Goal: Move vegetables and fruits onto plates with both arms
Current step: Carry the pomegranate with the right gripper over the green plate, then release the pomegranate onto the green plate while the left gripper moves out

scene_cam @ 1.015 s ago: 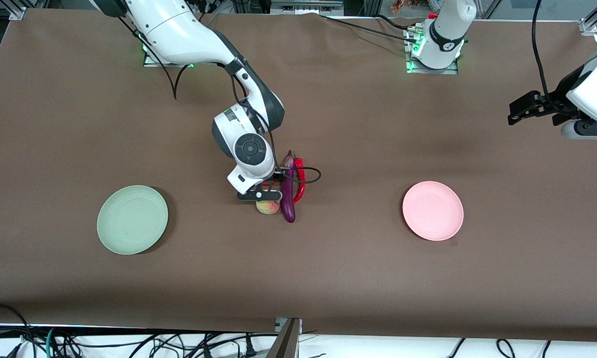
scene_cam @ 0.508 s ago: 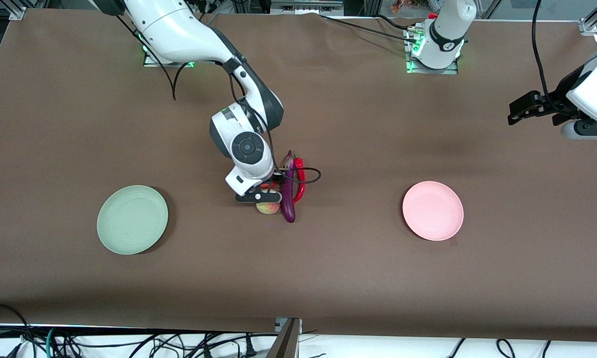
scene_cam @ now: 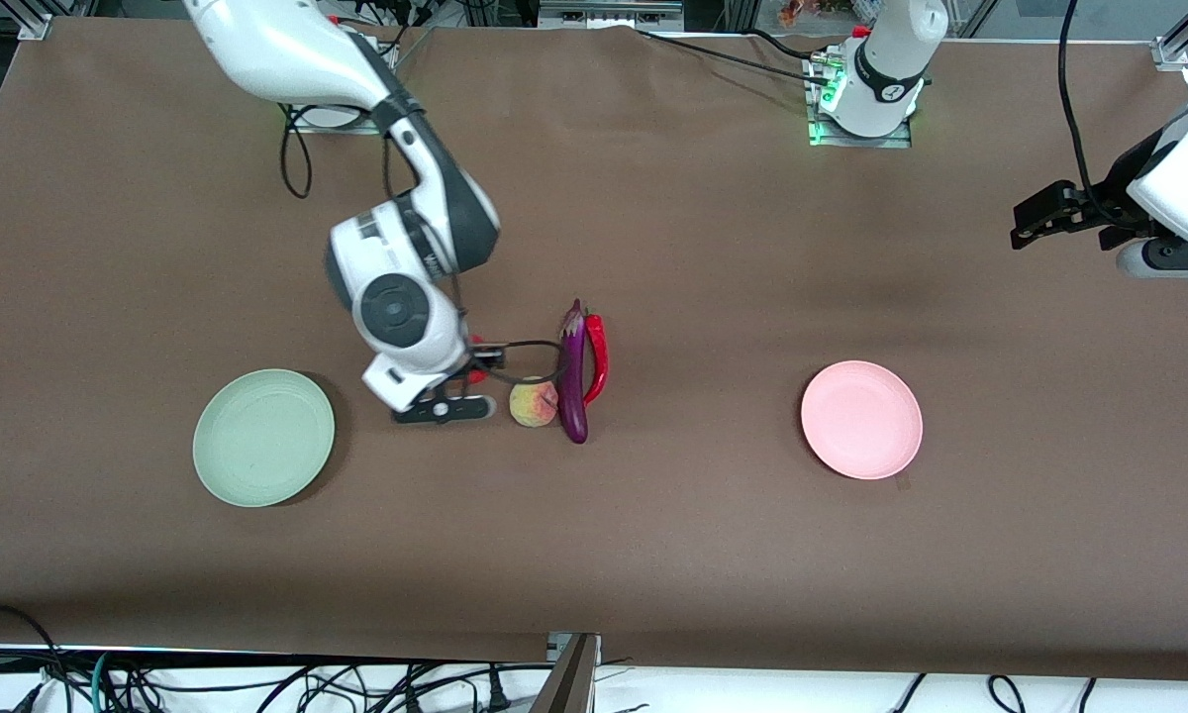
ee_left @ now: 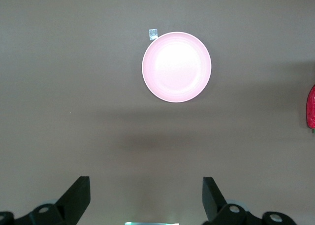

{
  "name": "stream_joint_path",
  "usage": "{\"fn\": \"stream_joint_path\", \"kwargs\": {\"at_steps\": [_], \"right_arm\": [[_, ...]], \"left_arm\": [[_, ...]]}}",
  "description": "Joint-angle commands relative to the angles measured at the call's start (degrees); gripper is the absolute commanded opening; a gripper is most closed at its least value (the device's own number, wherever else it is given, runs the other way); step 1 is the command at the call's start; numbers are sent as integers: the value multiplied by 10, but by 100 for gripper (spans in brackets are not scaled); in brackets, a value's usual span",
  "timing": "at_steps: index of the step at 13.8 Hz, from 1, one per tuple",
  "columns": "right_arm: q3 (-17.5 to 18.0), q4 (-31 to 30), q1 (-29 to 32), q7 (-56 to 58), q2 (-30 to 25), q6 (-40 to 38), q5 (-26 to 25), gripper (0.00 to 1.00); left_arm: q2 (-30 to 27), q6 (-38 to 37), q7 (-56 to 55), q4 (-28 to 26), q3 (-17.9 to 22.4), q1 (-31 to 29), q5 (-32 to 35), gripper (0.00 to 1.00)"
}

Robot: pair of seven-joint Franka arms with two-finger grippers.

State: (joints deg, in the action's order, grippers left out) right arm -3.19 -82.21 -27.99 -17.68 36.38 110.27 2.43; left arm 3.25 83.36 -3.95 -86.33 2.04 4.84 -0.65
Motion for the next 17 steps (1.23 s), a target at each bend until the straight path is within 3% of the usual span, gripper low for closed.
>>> {"fn": "stream_joint_path", "kwargs": {"at_steps": [1, 6, 10, 17], "right_arm": [[-52, -8, 26, 130, -14, -24, 3, 39], [-65, -8, 124, 279, -2, -16, 2, 39], [-65, -8, 182, 371, 33, 51, 0, 39], [-66, -8, 215, 378, 50, 102, -37, 39]], "left_arm": [[7, -4, -3, 17, 1, 2, -12, 100], [7, -5, -4, 29, 0, 2, -11, 100], [7, -6, -4, 31, -2, 2, -11, 100], [8, -4, 3, 32, -1, 3, -5, 100]]}}
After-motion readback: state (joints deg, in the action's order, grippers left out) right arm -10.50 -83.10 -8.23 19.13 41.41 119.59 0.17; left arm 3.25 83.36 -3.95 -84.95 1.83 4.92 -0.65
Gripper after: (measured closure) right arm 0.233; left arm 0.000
